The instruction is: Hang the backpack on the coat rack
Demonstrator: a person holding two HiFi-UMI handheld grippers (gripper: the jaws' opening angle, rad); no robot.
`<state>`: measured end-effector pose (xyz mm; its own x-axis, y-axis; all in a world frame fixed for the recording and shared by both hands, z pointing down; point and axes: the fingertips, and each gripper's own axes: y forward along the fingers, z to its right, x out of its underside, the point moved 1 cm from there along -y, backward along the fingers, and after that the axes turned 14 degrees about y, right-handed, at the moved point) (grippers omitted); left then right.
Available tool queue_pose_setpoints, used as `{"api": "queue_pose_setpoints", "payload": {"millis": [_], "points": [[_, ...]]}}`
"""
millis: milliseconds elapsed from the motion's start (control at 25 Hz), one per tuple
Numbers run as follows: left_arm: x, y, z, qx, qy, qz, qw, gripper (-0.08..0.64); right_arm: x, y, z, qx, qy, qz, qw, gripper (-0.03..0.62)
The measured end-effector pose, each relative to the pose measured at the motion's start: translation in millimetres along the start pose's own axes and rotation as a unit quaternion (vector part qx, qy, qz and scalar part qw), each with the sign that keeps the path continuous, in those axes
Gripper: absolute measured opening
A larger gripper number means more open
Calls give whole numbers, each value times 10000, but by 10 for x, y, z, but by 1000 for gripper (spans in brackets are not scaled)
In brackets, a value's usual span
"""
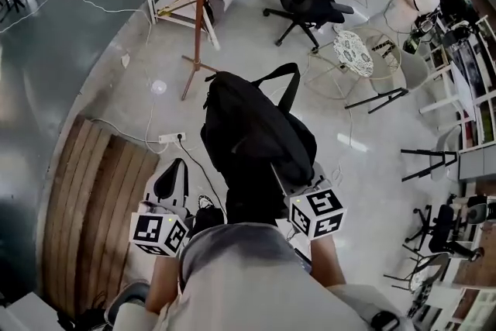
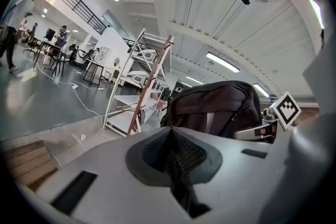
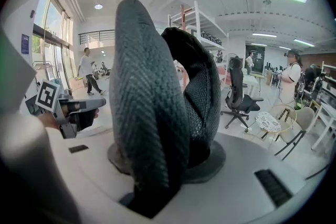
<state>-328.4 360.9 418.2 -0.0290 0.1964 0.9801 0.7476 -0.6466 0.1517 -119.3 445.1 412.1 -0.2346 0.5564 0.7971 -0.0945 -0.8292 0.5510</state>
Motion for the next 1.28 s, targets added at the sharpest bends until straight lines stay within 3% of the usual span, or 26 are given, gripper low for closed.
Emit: {"api": "queue_pose_setpoints", "payload": {"millis": [400, 960, 1280], "points": [[55, 518, 52, 11, 39, -231, 9997, 6, -19, 449, 347, -110, 79, -264, 9996, 140], [-359, 1722, -68, -424, 266, -398, 9980, 6, -736, 1145, 1097, -448, 95, -399, 9982, 143], [-618, 2289, -97, -677, 306, -276, 9969, 6, -1024, 1418, 1669, -551, 212, -391, 9975, 143]]}}
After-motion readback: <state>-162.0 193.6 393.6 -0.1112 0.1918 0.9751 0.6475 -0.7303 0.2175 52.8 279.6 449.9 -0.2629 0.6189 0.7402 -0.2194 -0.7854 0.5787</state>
